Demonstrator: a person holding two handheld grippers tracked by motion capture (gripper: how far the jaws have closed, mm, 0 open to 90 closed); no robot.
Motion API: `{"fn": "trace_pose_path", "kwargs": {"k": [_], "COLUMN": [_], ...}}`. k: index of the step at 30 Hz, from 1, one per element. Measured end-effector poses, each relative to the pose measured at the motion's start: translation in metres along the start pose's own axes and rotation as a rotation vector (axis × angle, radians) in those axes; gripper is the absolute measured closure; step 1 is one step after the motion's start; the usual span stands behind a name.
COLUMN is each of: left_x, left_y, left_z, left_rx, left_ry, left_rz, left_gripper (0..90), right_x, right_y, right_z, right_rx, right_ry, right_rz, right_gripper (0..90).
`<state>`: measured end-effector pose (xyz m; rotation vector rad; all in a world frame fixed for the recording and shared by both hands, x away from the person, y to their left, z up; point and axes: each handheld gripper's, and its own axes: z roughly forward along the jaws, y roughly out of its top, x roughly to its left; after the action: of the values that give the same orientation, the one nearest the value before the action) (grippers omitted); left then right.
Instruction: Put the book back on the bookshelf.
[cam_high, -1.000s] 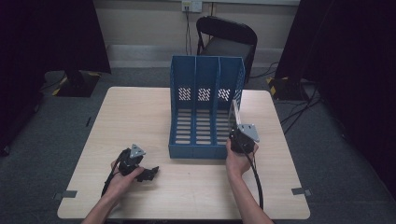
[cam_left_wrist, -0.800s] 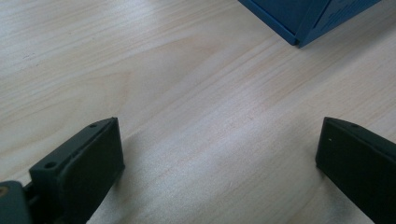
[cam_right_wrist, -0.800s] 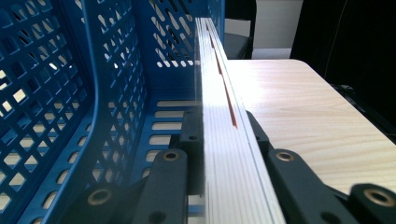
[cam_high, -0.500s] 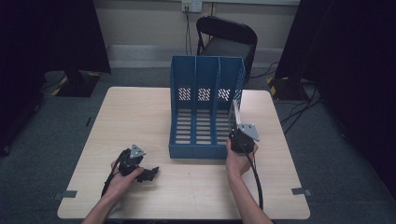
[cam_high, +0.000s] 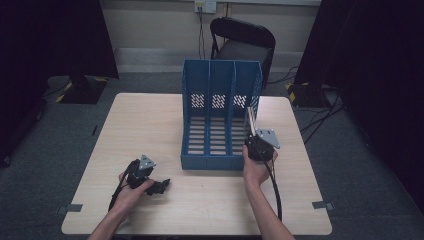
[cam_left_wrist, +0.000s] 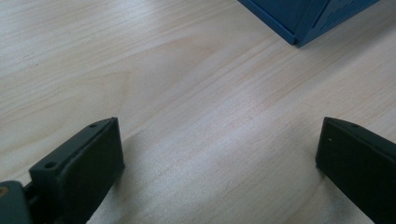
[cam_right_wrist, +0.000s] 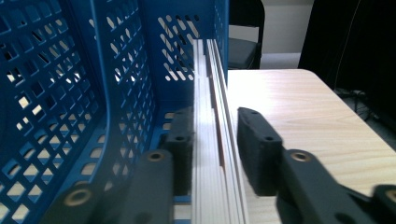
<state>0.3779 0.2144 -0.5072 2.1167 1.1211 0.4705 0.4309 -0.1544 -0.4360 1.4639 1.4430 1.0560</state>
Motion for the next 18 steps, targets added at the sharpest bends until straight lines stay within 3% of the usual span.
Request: {"fn": "trace_pose_path", "kwargs": {"k": [18], "left_x": [-0.0007], "left_y": [-0.0011], "left_z": [-0.0013], "left_rx": [0.001], "left_ry": [-0.003], "left_rz": [0.003], "left_gripper": [0.2], "right_x": [-0.0065], "right_y": [0.0023], "right_z": [0.0016], "right_rx": [0.032], "right_ry": [0.072], "right_rz": [0.039], "right_gripper": [51.8]}}
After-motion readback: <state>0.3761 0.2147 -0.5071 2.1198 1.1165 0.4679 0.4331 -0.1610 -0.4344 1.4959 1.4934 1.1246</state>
